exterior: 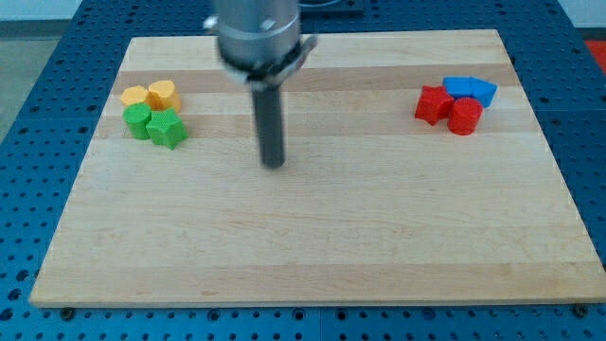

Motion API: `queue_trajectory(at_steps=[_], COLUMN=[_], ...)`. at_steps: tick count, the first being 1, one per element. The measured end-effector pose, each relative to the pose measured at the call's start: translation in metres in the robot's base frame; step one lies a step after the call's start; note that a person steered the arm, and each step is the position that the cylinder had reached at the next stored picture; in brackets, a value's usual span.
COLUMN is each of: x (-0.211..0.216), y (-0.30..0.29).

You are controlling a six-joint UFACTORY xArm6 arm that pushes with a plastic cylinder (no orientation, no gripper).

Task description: Move your arm towards the green circle

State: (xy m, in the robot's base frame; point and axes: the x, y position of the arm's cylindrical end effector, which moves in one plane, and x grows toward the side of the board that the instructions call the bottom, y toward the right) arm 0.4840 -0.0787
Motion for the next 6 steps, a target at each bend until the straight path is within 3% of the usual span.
queue_trajectory(at_steps=[1,2,3,5,6], x=[0.043,0.055,-0.005,-0.066,-0.068], y=[-0.075,-0.153,-0.212,-0.225,-0.224])
